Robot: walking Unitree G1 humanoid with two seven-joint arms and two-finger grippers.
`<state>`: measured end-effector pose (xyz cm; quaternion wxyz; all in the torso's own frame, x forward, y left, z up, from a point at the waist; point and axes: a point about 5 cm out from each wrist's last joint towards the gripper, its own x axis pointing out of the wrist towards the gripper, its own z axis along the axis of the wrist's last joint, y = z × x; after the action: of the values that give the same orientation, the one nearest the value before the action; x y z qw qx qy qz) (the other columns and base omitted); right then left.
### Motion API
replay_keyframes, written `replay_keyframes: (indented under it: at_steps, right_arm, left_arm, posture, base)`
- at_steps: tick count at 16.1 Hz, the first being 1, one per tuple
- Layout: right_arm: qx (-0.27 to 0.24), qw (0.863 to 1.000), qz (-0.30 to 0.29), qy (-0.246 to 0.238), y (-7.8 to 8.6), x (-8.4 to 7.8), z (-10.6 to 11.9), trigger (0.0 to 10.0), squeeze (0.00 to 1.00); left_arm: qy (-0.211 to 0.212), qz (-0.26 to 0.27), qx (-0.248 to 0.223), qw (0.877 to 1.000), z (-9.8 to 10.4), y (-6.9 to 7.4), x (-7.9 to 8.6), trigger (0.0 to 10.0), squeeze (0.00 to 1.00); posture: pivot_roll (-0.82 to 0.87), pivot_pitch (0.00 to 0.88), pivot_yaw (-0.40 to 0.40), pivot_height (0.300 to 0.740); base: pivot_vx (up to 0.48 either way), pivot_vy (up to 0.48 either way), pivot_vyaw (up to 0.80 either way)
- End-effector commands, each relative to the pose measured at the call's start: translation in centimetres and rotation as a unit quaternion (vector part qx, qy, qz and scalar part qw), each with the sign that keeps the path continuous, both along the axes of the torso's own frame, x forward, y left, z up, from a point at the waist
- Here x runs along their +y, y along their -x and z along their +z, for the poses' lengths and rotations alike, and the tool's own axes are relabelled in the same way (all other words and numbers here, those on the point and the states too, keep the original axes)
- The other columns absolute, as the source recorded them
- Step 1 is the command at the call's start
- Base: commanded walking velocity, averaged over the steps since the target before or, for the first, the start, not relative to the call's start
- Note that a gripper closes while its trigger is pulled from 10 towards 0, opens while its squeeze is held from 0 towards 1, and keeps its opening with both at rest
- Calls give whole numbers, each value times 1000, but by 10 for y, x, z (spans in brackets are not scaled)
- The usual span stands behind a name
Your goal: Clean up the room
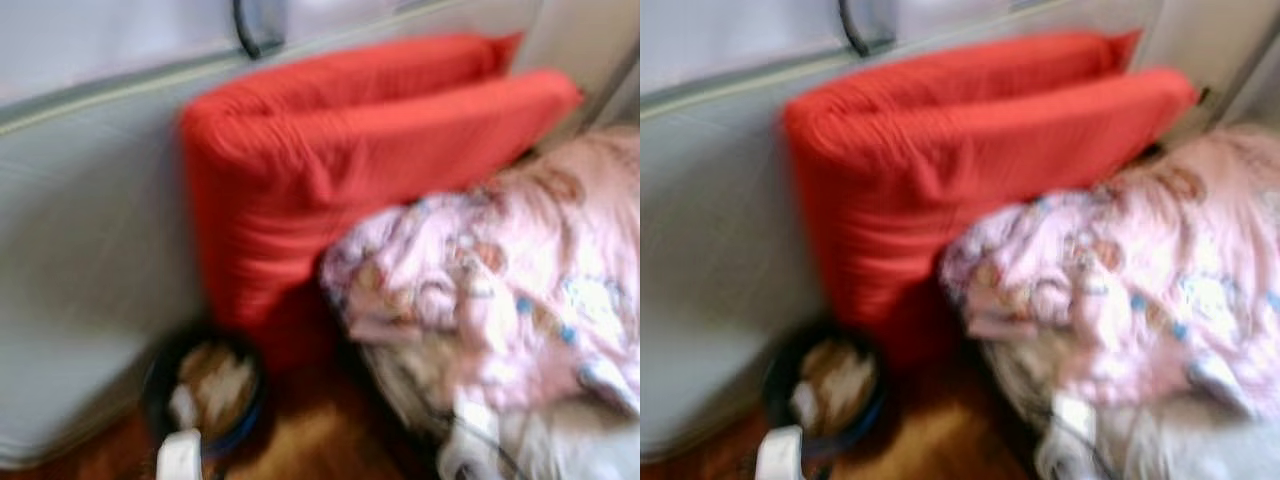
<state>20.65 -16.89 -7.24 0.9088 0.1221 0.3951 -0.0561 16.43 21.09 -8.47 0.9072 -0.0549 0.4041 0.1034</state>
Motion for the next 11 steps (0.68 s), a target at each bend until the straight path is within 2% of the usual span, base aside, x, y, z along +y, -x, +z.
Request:
replay_keyframes:
  at_steps: [1,5,7,9,10,11]
  right_arm:
    - [18,1000,-19,15,13,-16,-5,10000,0]
    - [11,1000,-20,12,9,-17,-3,10000,0]
    - [-4,999,-29,12,4,-19,0,10000,0]
    - [-37,998,-43,5,-8,-20,8,10000,0]
    - [-88,995,-48,-6,-25,-19,21,10000,0]
    - [-106,993,-41,-4,-31,-18,26,10000,0]
  left_arm:
    - [3,-6,-10,1000,2,-5,-6,10000,0]
    - [10,-8,-28,1000,4,-7,-7,10000,0]
    - [20,-1,-51,999,6,-9,-7,10000,0]
    - [22,-2,-65,998,7,-10,-8,10000,0]
    - [27,-4,-83,996,9,-11,-8,10000,0]
    - [28,-6,-91,995,10,-11,-8,10000,0]
  posture:
    - [84,117,-13,740]
    - [82,118,-14,740]
    - [81,123,-17,740]
    - [83,125,-19,740]
    - [69,124,-17,740]
    - [61,121,-15,740]
  base:
    - [337,0,0]
    - [331,0,0]
    - [0,0,0]
    - [0,0,0]
    - [0,0,0]
    - [0,0,0]
